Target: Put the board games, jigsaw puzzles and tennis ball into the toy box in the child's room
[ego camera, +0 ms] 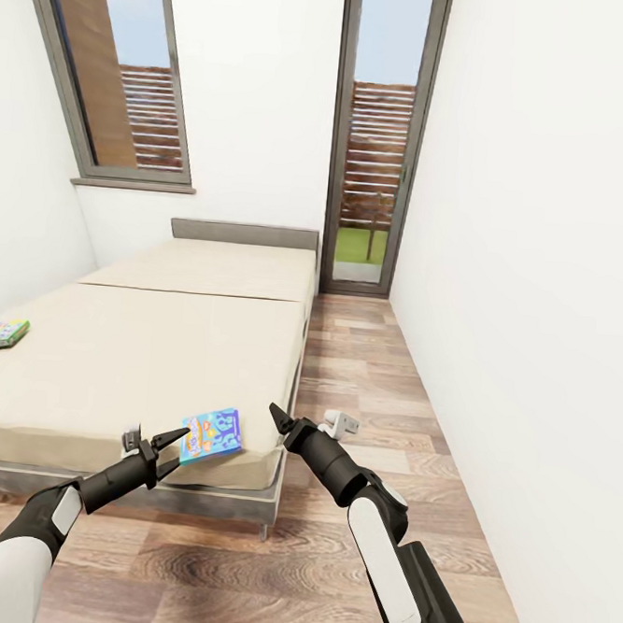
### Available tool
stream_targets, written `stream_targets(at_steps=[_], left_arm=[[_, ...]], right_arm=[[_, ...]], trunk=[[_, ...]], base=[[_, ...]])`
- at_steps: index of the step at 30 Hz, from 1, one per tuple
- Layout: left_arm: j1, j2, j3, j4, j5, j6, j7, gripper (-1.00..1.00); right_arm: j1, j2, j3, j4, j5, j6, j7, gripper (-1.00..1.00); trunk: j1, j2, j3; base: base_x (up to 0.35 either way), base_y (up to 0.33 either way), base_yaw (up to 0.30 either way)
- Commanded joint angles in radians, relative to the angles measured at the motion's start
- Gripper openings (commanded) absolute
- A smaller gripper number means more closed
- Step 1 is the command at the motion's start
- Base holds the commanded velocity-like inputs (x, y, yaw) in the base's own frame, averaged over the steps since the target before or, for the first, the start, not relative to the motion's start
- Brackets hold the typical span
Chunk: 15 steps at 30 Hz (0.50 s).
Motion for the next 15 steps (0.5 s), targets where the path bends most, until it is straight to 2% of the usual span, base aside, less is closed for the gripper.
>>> stream_targets(at_steps=[1, 15], left_arm=[[-0.002, -0.001, 0.007, 0.000, -0.004, 0.005, -0.005, 1.00], [-0.002, -0.001, 0.007, 0.000, -0.004, 0.003, -0.005, 1.00]], right_arm=[[0.000, 0.000, -0.001, -0.001, -0.005, 0.004, 0.000, 1.00], [0.000, -0.001, -0.001, -0.001, -0.005, 0.004, 0.000, 1.00]], trunk=[[0.000, 0.000, -0.001], [0.000, 0.000, -0.001]], base=[[0.000, -0.034, 0.000], [0.000, -0.006, 0.000]])
